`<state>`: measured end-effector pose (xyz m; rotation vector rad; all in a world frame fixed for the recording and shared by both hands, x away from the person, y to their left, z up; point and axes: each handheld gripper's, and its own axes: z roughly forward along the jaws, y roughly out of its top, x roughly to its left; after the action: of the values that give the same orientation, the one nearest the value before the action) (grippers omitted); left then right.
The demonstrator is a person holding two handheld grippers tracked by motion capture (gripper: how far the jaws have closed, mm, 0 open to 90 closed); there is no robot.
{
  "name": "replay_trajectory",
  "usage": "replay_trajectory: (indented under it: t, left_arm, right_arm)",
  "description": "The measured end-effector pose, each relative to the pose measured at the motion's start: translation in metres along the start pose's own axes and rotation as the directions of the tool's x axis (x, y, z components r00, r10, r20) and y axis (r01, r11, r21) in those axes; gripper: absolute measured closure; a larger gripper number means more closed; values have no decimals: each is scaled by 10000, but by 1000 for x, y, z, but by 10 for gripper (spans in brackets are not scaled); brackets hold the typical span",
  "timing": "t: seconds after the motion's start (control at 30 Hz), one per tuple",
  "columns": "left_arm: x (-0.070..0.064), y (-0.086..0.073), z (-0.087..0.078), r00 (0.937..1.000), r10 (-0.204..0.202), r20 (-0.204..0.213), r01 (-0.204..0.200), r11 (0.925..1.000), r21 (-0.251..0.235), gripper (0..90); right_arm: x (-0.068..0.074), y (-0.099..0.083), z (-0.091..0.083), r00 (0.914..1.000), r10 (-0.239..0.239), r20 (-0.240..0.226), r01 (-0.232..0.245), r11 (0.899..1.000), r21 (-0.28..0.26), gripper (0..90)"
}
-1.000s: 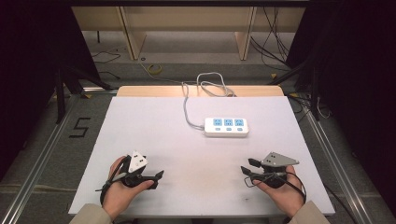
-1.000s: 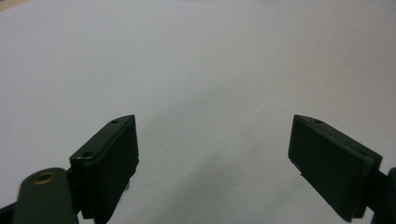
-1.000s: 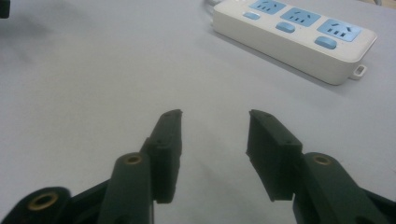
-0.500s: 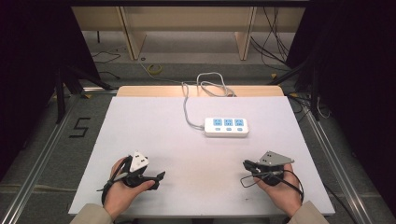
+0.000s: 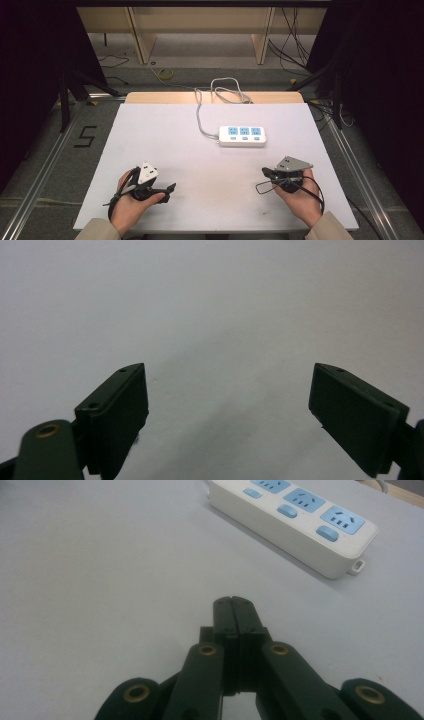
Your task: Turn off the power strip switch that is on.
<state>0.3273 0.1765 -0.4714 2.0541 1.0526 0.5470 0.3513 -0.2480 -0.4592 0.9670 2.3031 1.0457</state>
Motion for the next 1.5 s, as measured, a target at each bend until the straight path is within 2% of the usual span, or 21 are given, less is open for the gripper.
replay_trajectory:
  t: [0.9,1.5]
  left_arm:
    - [1,0,1,9999,26,-123,-26,10000,-1,154]
    - [1,0,1,9999,46,-148,-46,10000,0,154]
  right_arm:
    - [-11,24,15,9983,540,231,-548,9978,375,900]
    - [-19,49,27,9980,586,219,-600,9957,706,900]
